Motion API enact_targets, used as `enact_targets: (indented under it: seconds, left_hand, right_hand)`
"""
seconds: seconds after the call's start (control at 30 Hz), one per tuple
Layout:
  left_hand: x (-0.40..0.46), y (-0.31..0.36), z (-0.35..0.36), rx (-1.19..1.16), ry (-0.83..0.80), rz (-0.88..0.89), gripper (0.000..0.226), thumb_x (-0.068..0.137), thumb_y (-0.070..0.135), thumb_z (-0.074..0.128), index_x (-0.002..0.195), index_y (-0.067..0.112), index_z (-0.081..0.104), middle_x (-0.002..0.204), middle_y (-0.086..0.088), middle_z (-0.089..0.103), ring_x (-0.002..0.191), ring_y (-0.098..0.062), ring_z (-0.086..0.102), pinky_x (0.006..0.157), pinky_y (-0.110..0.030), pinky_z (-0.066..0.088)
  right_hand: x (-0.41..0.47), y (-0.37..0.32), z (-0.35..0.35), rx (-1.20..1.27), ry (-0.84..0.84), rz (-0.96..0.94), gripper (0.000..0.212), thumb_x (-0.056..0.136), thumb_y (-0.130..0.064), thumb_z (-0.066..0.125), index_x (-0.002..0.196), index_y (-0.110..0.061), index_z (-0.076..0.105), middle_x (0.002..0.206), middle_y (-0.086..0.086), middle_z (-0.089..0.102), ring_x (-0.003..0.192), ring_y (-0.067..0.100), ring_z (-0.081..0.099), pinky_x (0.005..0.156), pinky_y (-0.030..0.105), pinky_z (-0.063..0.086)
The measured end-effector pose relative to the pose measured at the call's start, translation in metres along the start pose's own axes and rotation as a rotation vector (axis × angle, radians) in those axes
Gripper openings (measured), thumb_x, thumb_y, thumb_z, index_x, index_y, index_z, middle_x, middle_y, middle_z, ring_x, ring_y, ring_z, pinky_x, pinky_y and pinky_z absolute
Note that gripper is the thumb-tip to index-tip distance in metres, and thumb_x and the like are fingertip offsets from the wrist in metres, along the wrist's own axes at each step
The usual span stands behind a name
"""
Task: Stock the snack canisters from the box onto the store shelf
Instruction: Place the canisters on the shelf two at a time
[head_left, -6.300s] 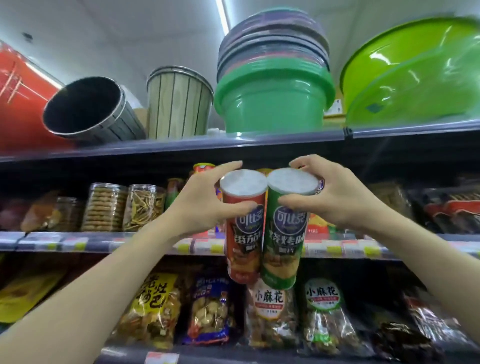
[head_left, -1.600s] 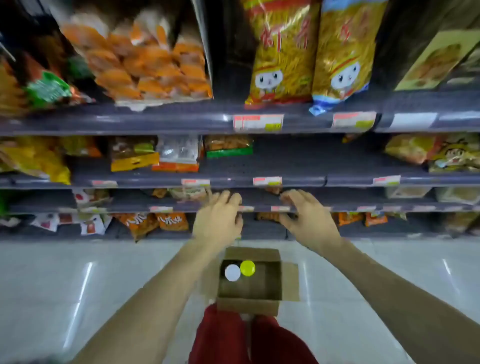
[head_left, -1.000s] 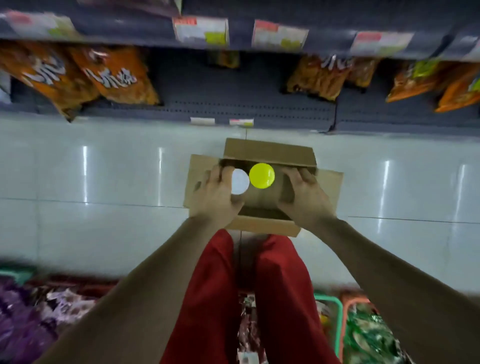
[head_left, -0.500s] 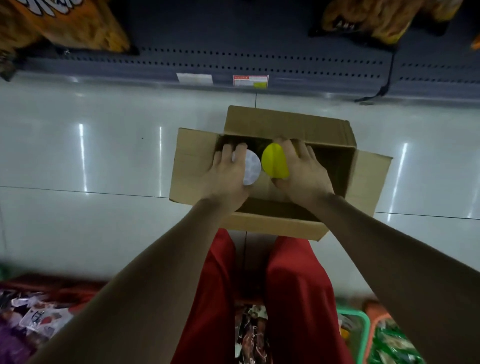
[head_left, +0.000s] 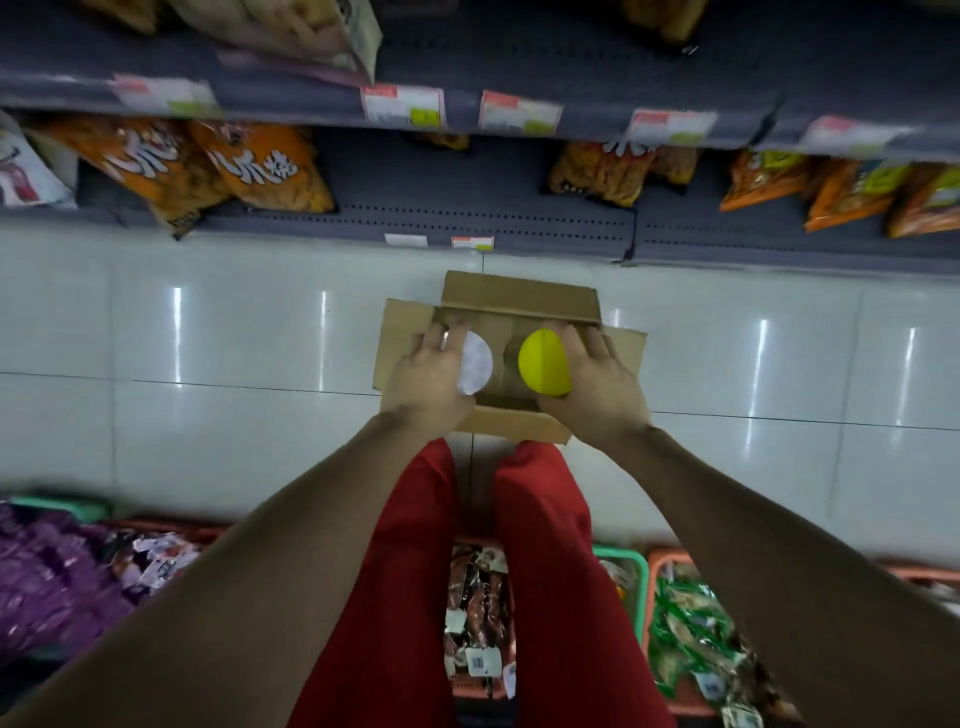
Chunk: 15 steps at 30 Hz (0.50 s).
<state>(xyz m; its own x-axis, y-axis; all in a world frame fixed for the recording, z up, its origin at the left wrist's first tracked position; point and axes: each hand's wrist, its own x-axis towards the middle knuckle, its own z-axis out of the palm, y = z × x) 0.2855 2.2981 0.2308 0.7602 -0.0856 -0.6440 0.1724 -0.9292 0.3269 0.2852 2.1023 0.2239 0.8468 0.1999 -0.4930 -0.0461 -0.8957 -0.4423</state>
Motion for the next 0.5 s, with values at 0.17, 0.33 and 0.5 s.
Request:
enact_targets:
  seconds: [0.17,0.33,0.5]
  left_hand:
    - [-0.084,0.047,-0.088,-0.082,0.087,0.037,0.082,0.068,0.024,0.072,0.138,0.015,0.032,0.135,-0.013,0.039,0.123,-0.036,0.039,0.096,-0.048,0.043]
    - [-0.149,0.093,-0.162,-0.055,0.153,0.162,0.081,0.067,0.029,0.073,0.138,0.021,0.034,0.131,-0.008,0.04,0.122,-0.033,0.041,0.09,-0.046,0.047]
    - [-0.197,0.137,-0.229,-0.045,0.241,0.29,0.087,0.065,0.037,0.074,0.14,0.024,0.032,0.13,-0.007,0.042,0.121,-0.031,0.043,0.093,-0.044,0.046]
  right_hand:
    - [-0.066,-0.037,-0.108,0.027,0.022,-0.038,0.084,0.067,-0.035,0.072,0.139,-0.023,0.031,0.13,0.014,0.047,0.122,0.035,0.041,0.084,0.043,0.045]
    - [-0.121,-0.071,-0.206,0.069,0.101,-0.05,0.086,0.063,-0.036,0.076,0.137,-0.028,0.033,0.13,0.014,0.049,0.123,0.036,0.042,0.091,0.044,0.044]
    - [-0.163,-0.095,-0.297,0.044,0.188,-0.132,0.087,0.06,-0.037,0.079,0.136,-0.026,0.037,0.126,0.016,0.054,0.117,0.036,0.048,0.09,0.039,0.044]
